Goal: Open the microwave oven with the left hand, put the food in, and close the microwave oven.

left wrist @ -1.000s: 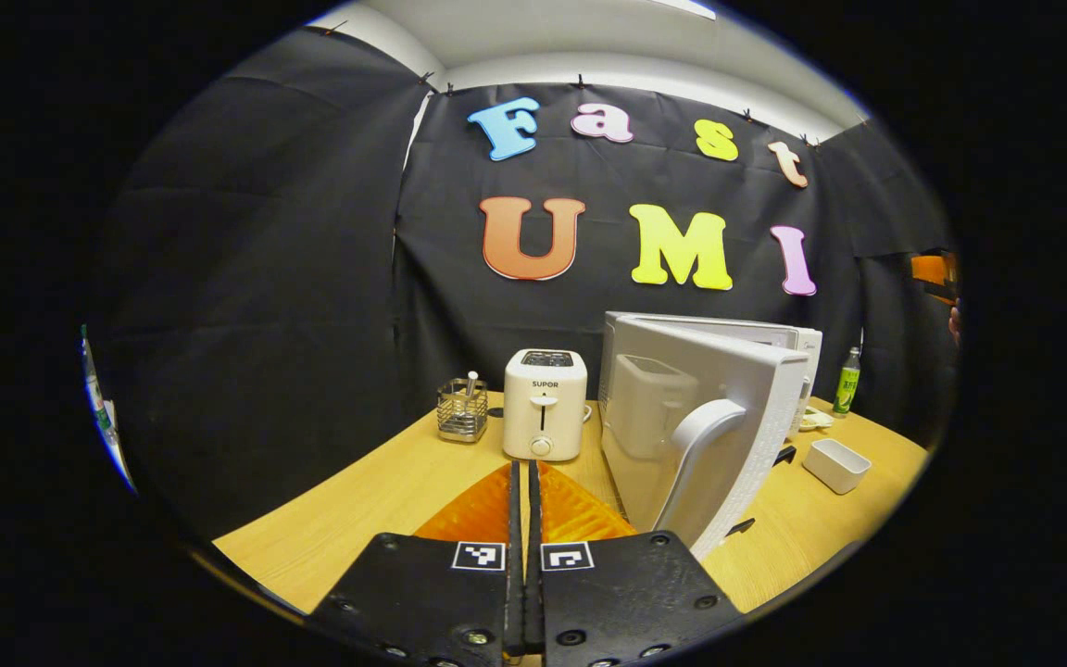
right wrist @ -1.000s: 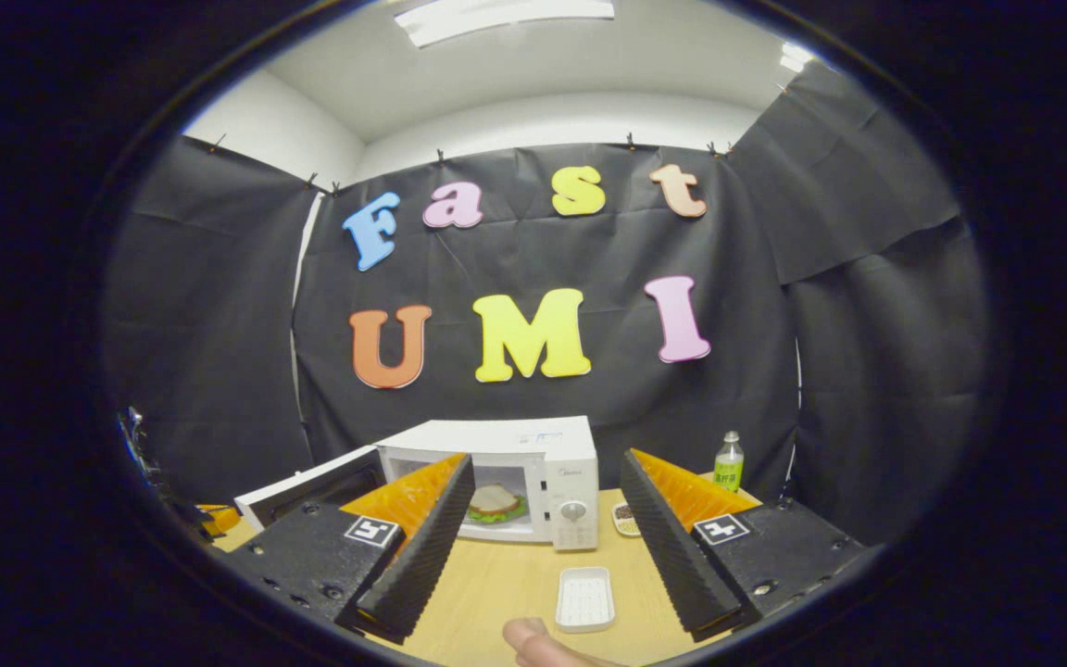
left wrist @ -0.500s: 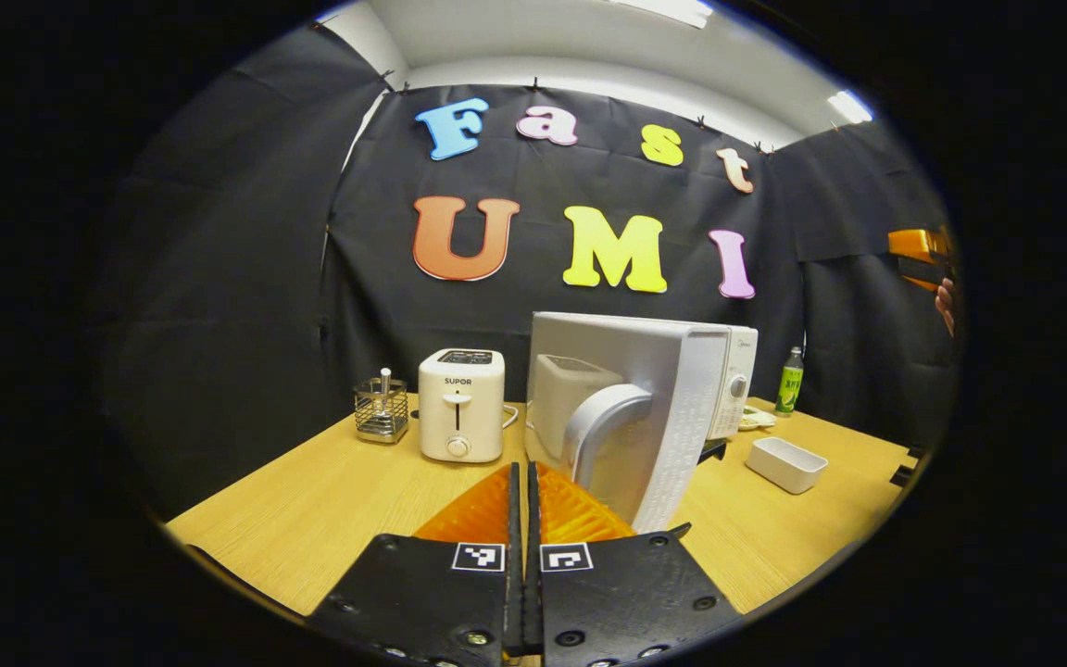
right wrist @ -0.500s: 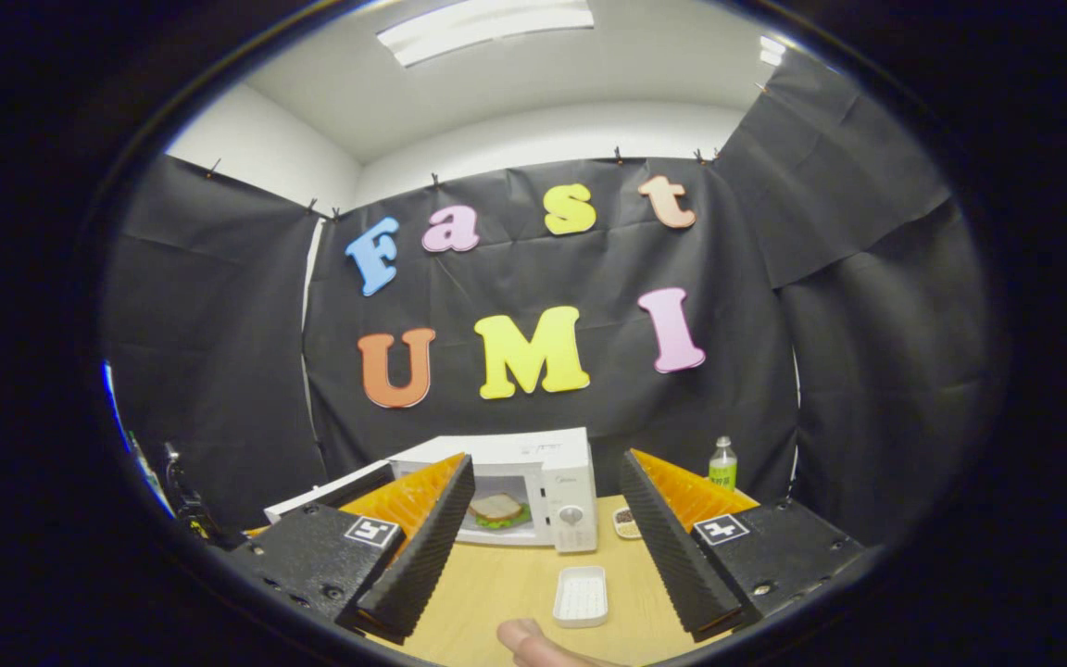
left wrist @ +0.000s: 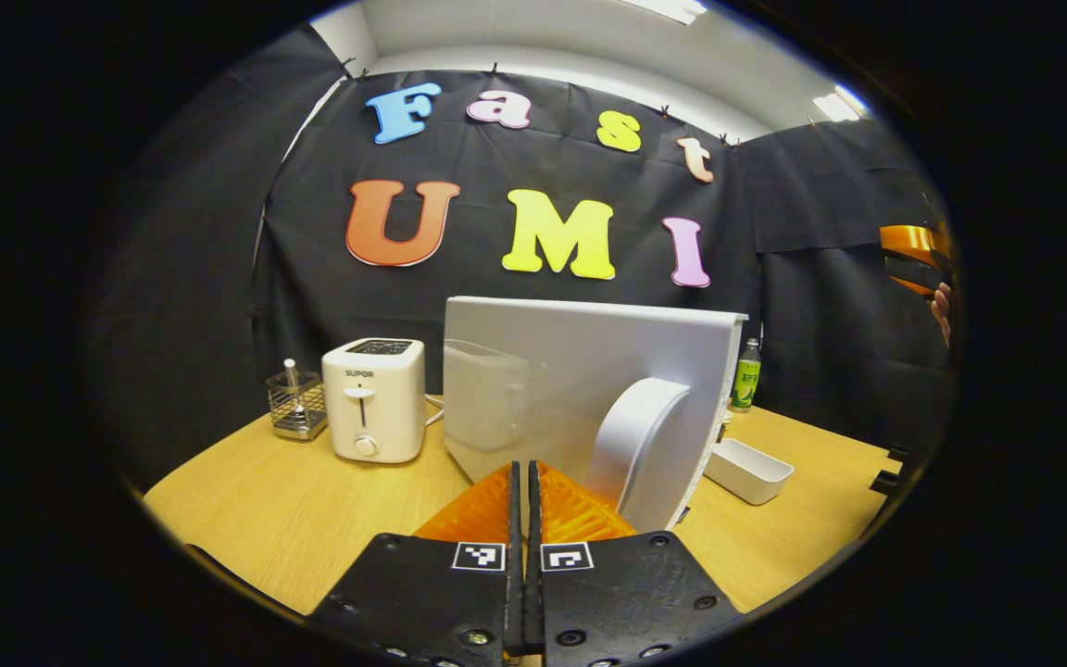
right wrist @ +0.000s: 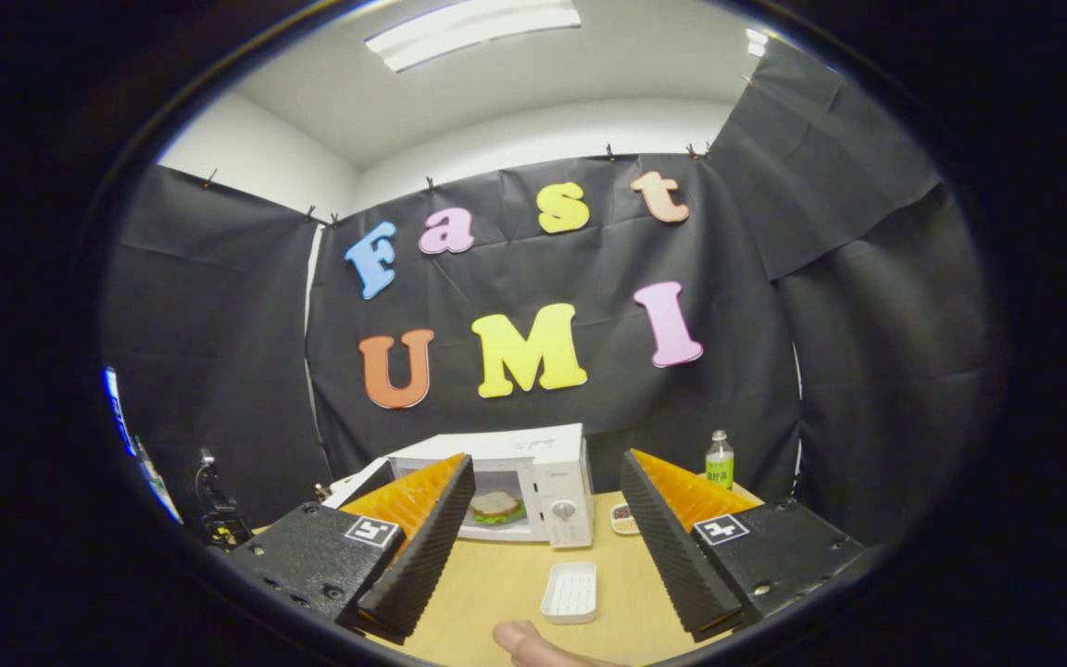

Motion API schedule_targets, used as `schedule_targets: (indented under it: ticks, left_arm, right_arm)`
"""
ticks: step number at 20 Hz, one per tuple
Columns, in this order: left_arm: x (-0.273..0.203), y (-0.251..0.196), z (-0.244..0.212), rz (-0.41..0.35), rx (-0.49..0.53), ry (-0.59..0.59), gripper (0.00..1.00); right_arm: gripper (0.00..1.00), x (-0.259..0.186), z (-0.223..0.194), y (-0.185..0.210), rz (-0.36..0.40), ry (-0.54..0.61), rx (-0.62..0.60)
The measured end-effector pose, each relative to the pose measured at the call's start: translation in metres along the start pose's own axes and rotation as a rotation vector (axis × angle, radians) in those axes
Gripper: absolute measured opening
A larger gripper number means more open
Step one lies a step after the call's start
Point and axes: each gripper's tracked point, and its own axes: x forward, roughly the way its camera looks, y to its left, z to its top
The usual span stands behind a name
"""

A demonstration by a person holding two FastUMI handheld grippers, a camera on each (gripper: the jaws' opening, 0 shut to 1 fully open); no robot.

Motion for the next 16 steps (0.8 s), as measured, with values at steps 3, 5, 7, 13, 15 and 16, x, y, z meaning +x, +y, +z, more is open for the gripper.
schedule_targets:
  ticks: [3,5,7,13,15,16]
  left_arm:
    - [0.027,-0.016,0.003,-0.025,-0.026,-0.015,0.0]
    - [0.047,-0.024,0.006,-0.034,-0.052,-0.027,0.0]
    - [0.066,-0.034,0.006,-0.049,-0.069,-0.026,0.0]
    - [0.121,-0.062,0.014,-0.059,-0.056,-0.028,0.0]
    - [0.14,-0.072,0.018,-0.064,-0.05,-0.029,0.0]
    - [0.151,-0.077,0.018,-0.065,-0.047,-0.026,0.0]
  right_arm:
    - [0.91,0.004,-0.006,-0.014,-0.002,-0.001,0.011]
    - [0.91,0.008,-0.01,-0.02,0.015,-0.002,0.015]
    - [0.91,0.013,-0.016,-0.029,0.021,0.008,0.019]
    - [0.91,0.038,-0.034,-0.053,0.026,0.028,0.025]
    - [0.91,0.047,-0.039,-0.065,0.021,0.033,0.016]
    - [0.91,0.052,-0.043,-0.071,0.018,0.037,0.013]
